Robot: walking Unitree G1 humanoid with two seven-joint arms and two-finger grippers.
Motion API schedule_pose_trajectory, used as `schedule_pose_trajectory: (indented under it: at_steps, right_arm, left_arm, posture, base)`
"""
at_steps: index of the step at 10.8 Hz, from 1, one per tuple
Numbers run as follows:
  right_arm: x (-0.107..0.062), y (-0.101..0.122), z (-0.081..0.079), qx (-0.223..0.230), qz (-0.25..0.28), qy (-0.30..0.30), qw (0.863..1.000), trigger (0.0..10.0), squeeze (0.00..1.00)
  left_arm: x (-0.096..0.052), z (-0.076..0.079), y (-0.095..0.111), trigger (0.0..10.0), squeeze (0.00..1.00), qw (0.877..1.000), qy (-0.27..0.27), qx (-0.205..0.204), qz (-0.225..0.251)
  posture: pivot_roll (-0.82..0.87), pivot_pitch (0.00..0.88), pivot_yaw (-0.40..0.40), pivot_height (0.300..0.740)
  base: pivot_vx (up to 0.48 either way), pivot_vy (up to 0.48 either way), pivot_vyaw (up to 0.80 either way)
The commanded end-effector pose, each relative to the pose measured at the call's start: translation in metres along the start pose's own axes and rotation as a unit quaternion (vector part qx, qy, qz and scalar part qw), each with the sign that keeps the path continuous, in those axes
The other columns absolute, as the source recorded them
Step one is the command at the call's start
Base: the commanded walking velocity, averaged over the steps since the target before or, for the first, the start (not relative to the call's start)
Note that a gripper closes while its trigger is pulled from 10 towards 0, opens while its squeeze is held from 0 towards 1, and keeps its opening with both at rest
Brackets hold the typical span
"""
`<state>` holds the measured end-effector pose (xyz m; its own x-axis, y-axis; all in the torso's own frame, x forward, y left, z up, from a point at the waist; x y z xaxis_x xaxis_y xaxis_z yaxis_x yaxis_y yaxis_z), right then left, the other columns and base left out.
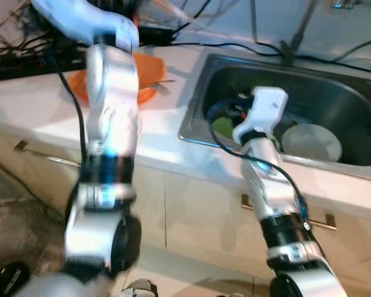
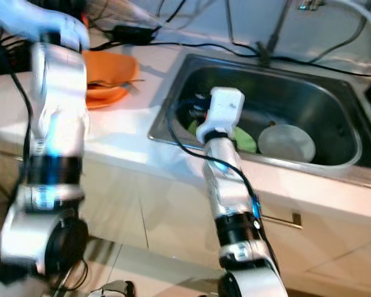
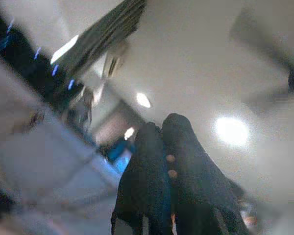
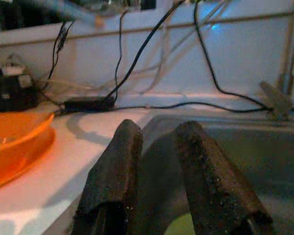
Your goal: Kitchen organization
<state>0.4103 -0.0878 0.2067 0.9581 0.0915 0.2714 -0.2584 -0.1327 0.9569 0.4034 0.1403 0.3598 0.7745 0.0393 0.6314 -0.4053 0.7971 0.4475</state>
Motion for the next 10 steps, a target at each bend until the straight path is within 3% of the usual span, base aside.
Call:
schedule_pose_trajectory:
  at_steps: [1,2,4,5,10]
  right_arm:
    - [0.001,0.001,0.004,0.007,0.004,-0.004,1.000,10.0,0.00]
    - [0.002,0.001,0.004,0.015,0.003,-0.004,1.000,10.0,0.00]
    - [0.003,0.000,0.003,0.084,-0.003,-0.010,0.996,10.0,0.00]
    - [0.003,-0.001,0.004,0.139,-0.007,-0.013,0.990,10.0,1.00]
    - [0.002,-0.003,0.008,0.305,-0.014,-0.019,0.952,10.0,1.00]
  left_arm:
    - [-0.006,-0.014,0.002,10.0,0.00,0.999,0.017,-0.040,-0.005]
    - [-0.016,-0.028,-0.005,10.0,0.00,0.996,0.030,-0.083,-0.023]
    - [-0.041,-0.053,-0.025,10.0,0.00,0.985,0.062,-0.151,-0.051]
    - [-0.050,-0.058,-0.031,10.0,0.00,0.980,0.075,-0.173,-0.059]
    - [-0.048,-0.065,-0.023,10.0,0.00,0.979,0.080,-0.186,-0.039]
  posture:
    - [0.06,0.000,-0.039,0.740]
    - [0.07,0.000,-0.042,0.740]
    - [0.06,0.000,-0.039,0.740]
    - [0.06,0.000,-0.039,0.740]
    - [0.06,0.025,-0.041,0.740]
  base:
    - [0.000,0.000,0.00]
    - [0.000,0.000,0.00]
    - [0.000,0.000,0.00]
    - [0.000,0.000,0.00]
    - [0.000,0.000,0.00]
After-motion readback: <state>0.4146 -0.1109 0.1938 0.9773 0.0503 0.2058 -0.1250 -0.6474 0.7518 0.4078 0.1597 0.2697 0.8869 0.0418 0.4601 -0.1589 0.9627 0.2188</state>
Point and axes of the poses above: a point about 5 cm out from each wrist's last joint towards the gripper, its own x axis pointing out of the wrist towards the gripper, its own y axis along the axis of the wrist's last joint, z = x × y, the point moved 6 cm from there along x, pointing out of the wrist towards the gripper, and after that the axes turned 1 degree about -x, right-handed, at the moved point
